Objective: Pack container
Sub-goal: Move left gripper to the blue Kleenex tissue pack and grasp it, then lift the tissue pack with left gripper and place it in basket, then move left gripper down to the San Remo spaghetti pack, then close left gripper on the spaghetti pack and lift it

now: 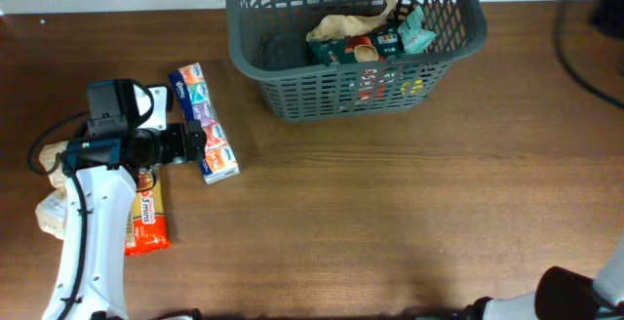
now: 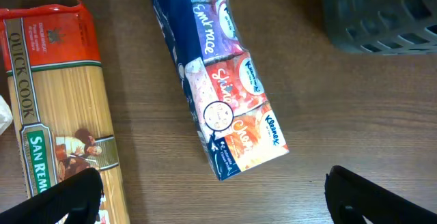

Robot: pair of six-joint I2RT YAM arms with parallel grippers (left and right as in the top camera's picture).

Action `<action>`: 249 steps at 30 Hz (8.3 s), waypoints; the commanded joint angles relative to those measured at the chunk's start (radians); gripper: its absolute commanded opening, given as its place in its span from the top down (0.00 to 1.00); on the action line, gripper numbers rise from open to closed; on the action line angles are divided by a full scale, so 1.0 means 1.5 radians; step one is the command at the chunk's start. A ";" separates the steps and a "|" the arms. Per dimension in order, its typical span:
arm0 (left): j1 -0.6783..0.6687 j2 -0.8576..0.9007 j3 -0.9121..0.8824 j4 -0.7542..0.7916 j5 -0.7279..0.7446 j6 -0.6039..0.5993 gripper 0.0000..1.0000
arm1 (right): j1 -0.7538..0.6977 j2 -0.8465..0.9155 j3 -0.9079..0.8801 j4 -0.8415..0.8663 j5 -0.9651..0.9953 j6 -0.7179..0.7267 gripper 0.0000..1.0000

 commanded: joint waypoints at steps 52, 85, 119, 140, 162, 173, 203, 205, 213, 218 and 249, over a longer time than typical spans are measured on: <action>-0.008 0.423 0.448 -0.134 -0.004 -0.089 0.00 | -0.172 0.021 -0.393 -0.103 -0.035 0.094 0.01; -0.069 0.583 0.551 -0.202 -0.100 -0.174 0.98 | -0.172 0.021 -0.393 -0.103 -0.035 0.094 0.01; -0.358 0.583 1.265 -0.226 -0.064 0.431 0.98 | -0.172 0.021 -0.393 -0.103 -0.035 0.094 0.01; -0.379 0.585 0.936 -0.163 -0.033 0.478 0.91 | -0.172 0.021 -0.393 -0.103 -0.035 0.094 0.01; -0.369 0.450 1.012 -0.285 -0.276 0.295 0.13 | -0.172 0.021 -0.393 -0.103 -0.035 0.094 0.01; -0.136 0.242 0.676 -0.302 -0.266 0.086 0.13 | -0.172 0.021 -0.393 -0.103 -0.035 0.094 0.01; 0.143 0.285 0.063 -0.106 -0.240 -0.038 0.13 | -0.172 0.021 -0.393 -0.103 -0.035 0.094 0.01; 0.156 0.293 0.063 -0.098 -0.240 -0.038 0.13 | -0.172 0.021 -0.393 -0.103 -0.035 0.094 0.01; 0.175 0.333 0.063 -0.068 -0.199 -0.009 0.13 | -0.172 0.021 -0.393 -0.103 -0.035 0.094 0.01; 0.175 0.350 0.063 -0.061 -0.171 0.006 0.13 | -0.172 0.021 -0.393 -0.103 -0.035 0.094 0.01; 0.172 0.415 0.132 -0.110 -0.050 0.031 0.98 | -0.172 0.021 -0.393 -0.103 -0.035 0.094 0.01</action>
